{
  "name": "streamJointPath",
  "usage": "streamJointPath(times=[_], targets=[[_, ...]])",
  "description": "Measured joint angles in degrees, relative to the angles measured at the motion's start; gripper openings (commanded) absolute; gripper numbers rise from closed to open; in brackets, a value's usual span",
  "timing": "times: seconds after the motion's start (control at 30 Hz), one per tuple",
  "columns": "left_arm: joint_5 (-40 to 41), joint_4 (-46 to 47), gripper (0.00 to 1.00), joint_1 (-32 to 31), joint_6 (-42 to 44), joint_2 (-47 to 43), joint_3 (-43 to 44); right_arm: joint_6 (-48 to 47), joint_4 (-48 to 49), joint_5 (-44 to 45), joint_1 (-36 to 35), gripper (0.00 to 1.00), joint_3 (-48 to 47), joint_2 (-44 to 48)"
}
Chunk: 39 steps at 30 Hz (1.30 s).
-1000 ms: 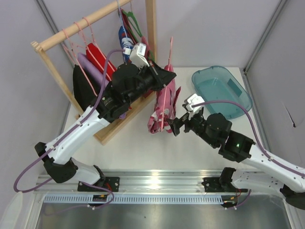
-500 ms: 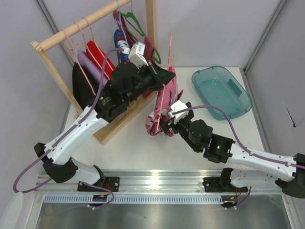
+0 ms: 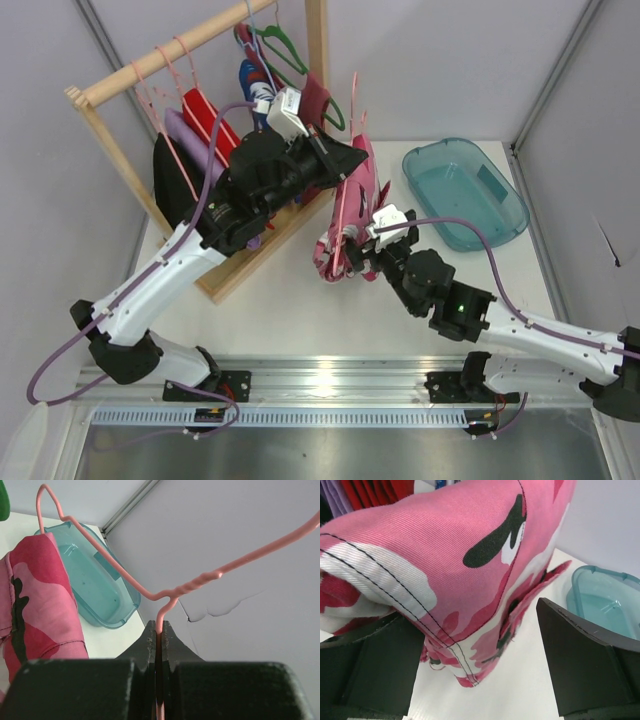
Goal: Remove the trousers from the hanger
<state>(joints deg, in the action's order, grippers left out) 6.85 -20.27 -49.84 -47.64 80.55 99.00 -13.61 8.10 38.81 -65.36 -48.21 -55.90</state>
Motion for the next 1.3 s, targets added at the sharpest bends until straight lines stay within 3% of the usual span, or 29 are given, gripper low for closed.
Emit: streamJointPath(times=[0.13,0.3,0.57,0.63,0.7,0.8,0.93,1.07,1.3], targets=[[0.02,-0.02,0.02,0.0,-0.46,-0.68,-0.13,0.28,-0.13,-4.83,1.44,0.99,-0.02,0.0],[0.02,-0.04,0.02,0.0,-1.4,-2.25,-0.61,2.23,-0.31,-10.84,1.31,0.99,-0.02,-0.44],[0.07,1.18,0.0,0.0,-3.52,-2.93,-2.49,4.11,2.27,-9.86,-0.07,0.97,-0.04,-6.49],[0.07,1.75,0.0,0.11,-4.15,-3.34,-3.74,3.74,5.38,-7.3,-0.11,0.86,0.04,-8.83],[0.17,1.99,0.0,0.13,-4.74,-3.78,-4.72,3.06,8.96,-5.09,-0.2,0.53,0.28,-10.8],[0.55,2.03,0.0,0.11,-5.05,-4.76,-5.51,1.9,14.4,-1.88,0.26,0.38,0.92,-13.09],[1.7,2.1,0.01,0.11,-4.87,-6.32,-5.51,0.33,18.1,-0.42,1.68,0.29,0.94,-13.4],[2.38,2.05,0.01,0.22,-4.68,-7.56,-5.51,-1.16,17.35,-0.5,2.36,0.05,0.61,-12.0],[1.99,1.14,0.01,1.05,-4.37,-8.46,-5.51,-2.49,10.4,0.02,2.38,0.0,0.13,-5.97]])
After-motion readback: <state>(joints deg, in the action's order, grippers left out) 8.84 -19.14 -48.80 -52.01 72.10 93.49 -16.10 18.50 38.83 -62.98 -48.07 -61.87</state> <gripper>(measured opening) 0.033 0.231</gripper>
